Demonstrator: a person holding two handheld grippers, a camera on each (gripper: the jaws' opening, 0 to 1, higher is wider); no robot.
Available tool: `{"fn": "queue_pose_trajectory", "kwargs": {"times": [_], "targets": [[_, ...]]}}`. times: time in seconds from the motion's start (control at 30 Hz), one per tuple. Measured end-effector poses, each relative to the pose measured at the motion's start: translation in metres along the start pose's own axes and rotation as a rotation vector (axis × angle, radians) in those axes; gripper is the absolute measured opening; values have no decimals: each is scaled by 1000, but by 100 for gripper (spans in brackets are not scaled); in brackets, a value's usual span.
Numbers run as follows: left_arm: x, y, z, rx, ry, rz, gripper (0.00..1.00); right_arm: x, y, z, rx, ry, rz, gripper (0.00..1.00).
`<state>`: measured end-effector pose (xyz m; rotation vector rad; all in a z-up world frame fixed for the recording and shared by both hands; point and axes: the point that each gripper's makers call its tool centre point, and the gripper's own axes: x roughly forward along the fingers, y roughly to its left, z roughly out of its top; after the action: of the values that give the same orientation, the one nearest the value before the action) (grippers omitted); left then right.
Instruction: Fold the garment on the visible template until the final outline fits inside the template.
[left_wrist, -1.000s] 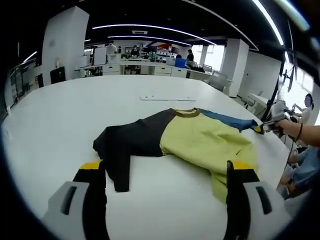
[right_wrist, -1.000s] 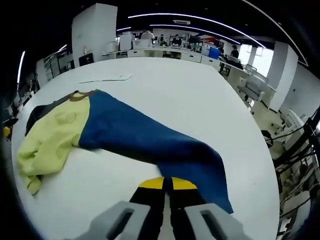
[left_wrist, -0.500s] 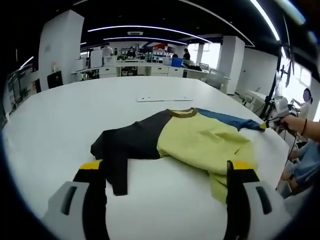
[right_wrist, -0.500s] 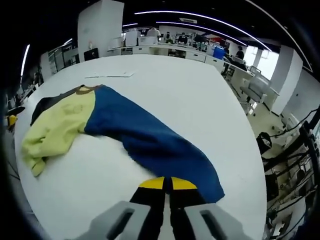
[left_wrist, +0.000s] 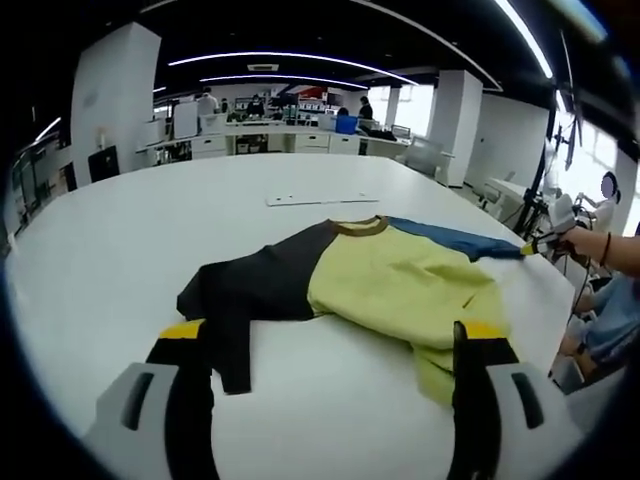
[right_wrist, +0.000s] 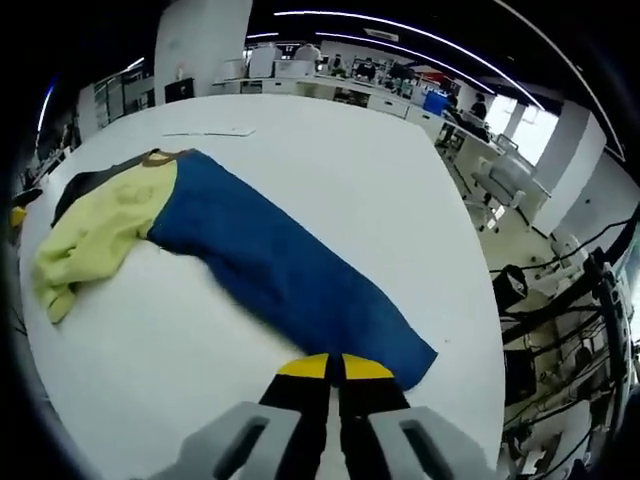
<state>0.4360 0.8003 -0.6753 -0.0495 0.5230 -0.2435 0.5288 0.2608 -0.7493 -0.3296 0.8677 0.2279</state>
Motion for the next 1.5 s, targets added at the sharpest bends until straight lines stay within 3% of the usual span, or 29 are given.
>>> {"fn": "queue_pose_trajectory", "kwargs": {"times": [0.37,0.57,0.8,1.13,1.5], "targets": [[-3,0,-1,0,1,1,99,5,-9,-1,10,14,-12,0],[-4,2,-3,-6,5,6,99,3,-17,-9,155,-4,-21,5],[-6,4,-5,-7,12,7,99,-7,-32,-18,184,3,-66,22],[-10,2,-2,-12,1,1,99,-19,-27,-12,281,-51,-30,54],[-20,3,-6,-21,-9,1,99,-35,11,12,280,-119,74,81]]}}
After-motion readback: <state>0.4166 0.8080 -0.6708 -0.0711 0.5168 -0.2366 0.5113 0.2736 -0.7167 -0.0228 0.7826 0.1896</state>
